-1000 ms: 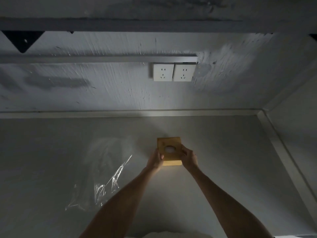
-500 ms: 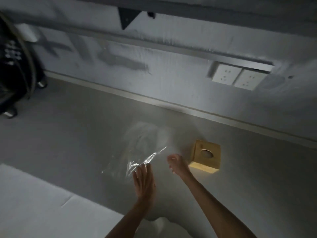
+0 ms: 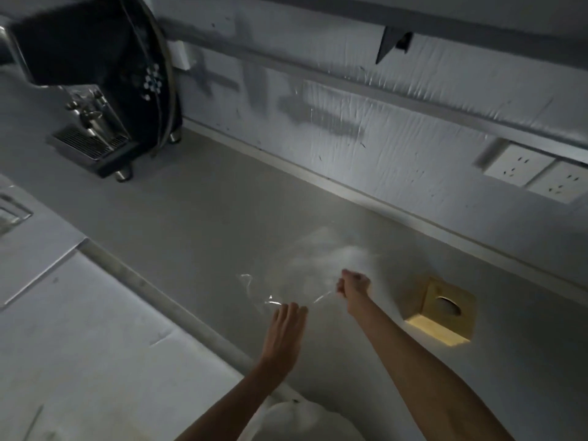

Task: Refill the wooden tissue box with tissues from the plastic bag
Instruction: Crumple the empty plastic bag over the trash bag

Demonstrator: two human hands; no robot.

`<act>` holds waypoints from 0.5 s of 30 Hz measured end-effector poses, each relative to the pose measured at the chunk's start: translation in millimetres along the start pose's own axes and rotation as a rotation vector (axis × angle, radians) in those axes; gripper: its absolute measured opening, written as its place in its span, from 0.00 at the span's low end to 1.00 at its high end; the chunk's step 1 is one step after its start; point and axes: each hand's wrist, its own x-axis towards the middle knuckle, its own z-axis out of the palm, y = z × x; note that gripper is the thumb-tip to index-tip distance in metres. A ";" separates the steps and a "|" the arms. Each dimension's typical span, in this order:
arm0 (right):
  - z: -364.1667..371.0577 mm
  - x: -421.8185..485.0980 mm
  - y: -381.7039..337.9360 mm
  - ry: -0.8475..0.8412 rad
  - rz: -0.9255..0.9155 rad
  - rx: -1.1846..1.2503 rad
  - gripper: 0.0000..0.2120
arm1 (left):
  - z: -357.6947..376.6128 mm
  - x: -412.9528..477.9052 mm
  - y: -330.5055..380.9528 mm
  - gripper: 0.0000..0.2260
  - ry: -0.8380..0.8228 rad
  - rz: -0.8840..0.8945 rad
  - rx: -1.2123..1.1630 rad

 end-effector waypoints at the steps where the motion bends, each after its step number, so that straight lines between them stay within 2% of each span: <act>1: -3.7 -2.2 -10.6 0.016 -0.098 -0.029 0.05 | 1.4 -4.0 5.0 0.24 0.023 0.044 -0.050; 3: -12.4 -12.6 -30.2 0.012 -0.292 -0.089 0.07 | 1.8 -9.4 22.6 0.25 0.013 0.125 -0.225; 5: -29.0 -26.3 -49.0 -0.039 -0.426 -0.114 0.07 | -7.2 -7.7 45.0 0.20 0.013 0.142 -0.418; 6: -41.9 -33.8 -58.9 -0.050 -0.487 -0.127 0.06 | -16.0 -2.2 54.2 0.17 0.075 0.123 -0.498; 9: -88.3 -58.1 -87.7 -0.047 -0.650 -0.106 0.03 | -49.6 35.9 59.2 0.16 0.300 -0.004 -0.627; 11: -117.3 -79.4 -105.6 0.001 -0.690 -0.050 0.04 | -73.6 77.5 53.7 0.25 0.334 -0.179 -0.680; 13: -162.9 -102.9 -114.3 0.115 -0.681 0.019 0.04 | -91.1 122.4 70.2 0.32 0.077 -0.260 -0.928; 15: -210.3 -129.7 -113.9 0.180 -0.674 0.080 0.08 | -95.5 154.3 105.6 0.25 -0.310 -0.161 -1.264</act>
